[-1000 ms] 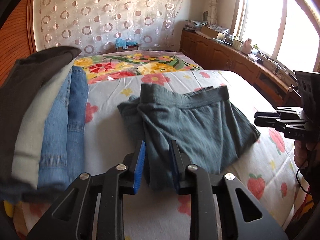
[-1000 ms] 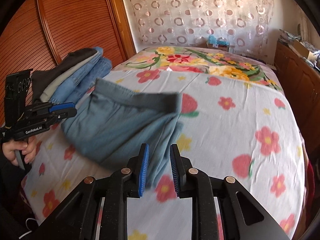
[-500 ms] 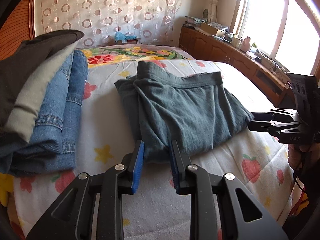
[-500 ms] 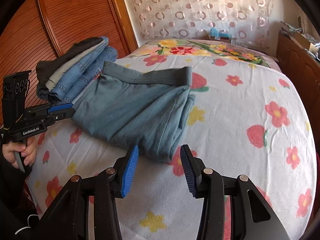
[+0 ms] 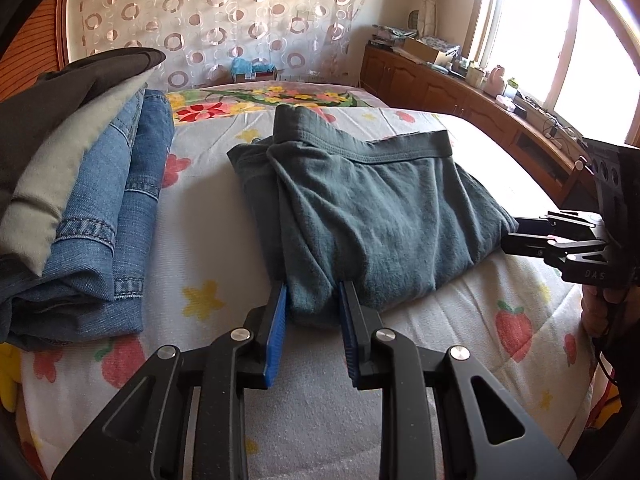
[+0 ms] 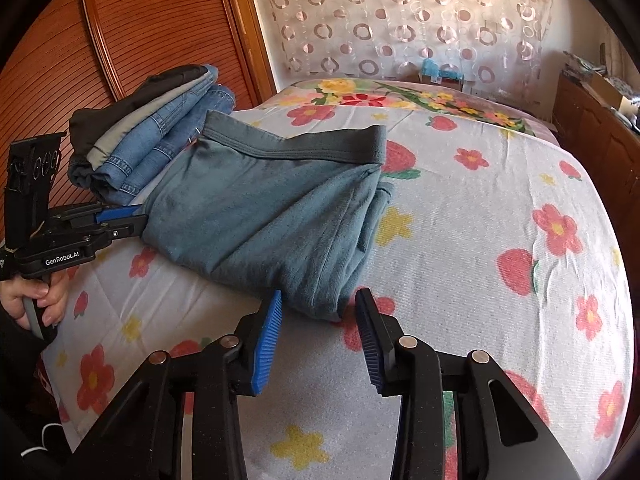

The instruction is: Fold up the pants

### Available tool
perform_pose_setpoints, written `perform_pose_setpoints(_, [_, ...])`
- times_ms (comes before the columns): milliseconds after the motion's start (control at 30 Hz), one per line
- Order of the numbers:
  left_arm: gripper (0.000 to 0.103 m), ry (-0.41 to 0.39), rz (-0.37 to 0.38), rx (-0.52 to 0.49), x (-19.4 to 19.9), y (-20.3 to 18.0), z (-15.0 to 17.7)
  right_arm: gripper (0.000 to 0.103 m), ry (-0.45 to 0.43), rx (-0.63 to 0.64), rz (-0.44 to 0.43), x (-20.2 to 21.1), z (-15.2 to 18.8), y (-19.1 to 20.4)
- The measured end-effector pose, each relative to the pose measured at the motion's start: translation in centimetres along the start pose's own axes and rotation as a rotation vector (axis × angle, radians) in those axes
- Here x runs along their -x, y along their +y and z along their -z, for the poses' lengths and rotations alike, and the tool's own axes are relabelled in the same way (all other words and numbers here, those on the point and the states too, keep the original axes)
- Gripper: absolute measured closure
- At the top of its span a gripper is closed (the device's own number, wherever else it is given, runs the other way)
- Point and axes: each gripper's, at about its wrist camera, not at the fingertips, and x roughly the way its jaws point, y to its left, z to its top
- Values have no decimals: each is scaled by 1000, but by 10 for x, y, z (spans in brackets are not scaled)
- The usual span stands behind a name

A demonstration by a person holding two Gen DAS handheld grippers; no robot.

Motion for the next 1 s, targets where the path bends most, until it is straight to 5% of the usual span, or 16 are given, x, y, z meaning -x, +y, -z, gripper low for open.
perform_pose_setpoints(167, [77, 0, -6, -8, 0, -1, 0, 66, -1, -2, -3, 0, 0, 0])
perform_pose_setpoints(300, [87, -4, -1, -27, 0, -5, -1, 90, -5, 11, -12, 1, 0, 0])
perform_pose_setpoints(400, [93, -15, -8, -47, 4, -8, -1, 94, -23, 13, -27, 6, 1, 0])
perform_pose_setpoints(1000, [95, -84, 19, -40, 61, -13, 29, 96, -40, 87, 10, 61, 38, 30])
